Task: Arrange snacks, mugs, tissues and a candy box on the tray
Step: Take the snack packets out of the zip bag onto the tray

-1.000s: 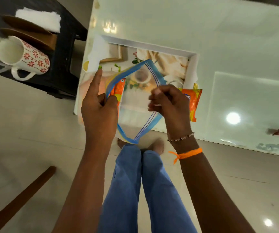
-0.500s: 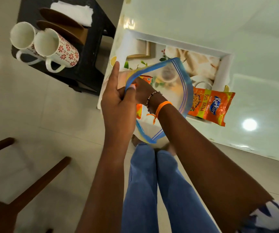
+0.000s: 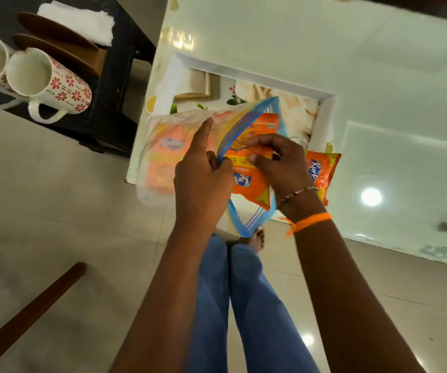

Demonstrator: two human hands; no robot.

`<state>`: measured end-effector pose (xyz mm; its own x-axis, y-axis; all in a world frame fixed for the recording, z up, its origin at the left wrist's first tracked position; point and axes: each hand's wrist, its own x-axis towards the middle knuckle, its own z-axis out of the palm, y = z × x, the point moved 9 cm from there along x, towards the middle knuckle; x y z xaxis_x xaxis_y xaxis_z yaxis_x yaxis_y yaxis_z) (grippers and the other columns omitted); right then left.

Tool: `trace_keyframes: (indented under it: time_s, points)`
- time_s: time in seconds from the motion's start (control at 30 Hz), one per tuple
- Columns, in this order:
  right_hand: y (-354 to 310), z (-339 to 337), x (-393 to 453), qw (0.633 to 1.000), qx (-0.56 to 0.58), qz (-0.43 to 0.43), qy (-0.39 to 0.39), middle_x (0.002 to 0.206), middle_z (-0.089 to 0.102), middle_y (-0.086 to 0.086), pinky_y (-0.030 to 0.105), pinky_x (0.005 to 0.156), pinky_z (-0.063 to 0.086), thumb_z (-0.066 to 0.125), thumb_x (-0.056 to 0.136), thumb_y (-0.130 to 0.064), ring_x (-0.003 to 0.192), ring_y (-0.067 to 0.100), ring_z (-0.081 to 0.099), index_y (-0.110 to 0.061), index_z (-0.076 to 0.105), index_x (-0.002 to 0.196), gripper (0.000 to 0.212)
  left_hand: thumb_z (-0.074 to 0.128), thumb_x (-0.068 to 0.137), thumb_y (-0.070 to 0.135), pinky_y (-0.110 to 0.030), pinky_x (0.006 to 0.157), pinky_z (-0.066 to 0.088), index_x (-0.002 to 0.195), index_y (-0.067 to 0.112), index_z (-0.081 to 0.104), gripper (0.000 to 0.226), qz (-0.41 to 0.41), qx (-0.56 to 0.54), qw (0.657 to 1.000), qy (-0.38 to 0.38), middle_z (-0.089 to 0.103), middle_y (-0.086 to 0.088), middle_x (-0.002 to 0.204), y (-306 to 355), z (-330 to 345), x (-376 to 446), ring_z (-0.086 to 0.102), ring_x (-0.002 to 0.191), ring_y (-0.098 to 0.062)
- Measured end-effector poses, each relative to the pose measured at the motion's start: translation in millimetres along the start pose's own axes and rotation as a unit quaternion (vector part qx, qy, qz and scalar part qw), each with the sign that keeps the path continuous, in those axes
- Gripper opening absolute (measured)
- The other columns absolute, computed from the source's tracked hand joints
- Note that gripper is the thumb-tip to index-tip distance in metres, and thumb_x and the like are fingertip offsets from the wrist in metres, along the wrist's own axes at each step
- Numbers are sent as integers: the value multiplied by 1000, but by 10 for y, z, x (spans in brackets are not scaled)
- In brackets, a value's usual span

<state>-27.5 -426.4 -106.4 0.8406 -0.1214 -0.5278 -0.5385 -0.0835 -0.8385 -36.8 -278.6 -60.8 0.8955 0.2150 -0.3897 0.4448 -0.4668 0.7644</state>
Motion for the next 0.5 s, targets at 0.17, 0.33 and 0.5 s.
trace_keyframes:
  time_s: [0.17, 0.33, 0.5]
  points:
    - [218, -858, -92, 992, 121, 36, 14, 106, 65, 4, 37, 86, 56, 43, 82, 14, 94, 17, 68, -16, 61, 109, 44, 48, 82, 5, -25, 52, 37, 140, 29, 35, 64, -11, 26, 999, -22, 43, 19, 38, -2, 241, 4, 43, 40, -1]
    - [305, -1571, -93, 954, 249, 22, 164, 116, 62, 6, 28, 76, 58, 39, 88, 7, 92, 13, 68, -7, 58, 115, 36, 51, 83, 9, -12, 46, 36, 142, 27, 31, 64, -6, 56, 998, -29, 45, 17, 38, 25, 382, -26, 45, 41, 3]
    - [284, -1590, 111, 948, 237, -7, 212, 125, 48, 6, 6, 64, 51, 35, 84, 20, 77, -12, 61, 7, 43, 129, 48, 52, 84, 13, -5, 43, 36, 143, 26, 29, 65, -6, 64, 997, -32, 45, 15, 37, 15, 478, -48, 47, 43, 5]
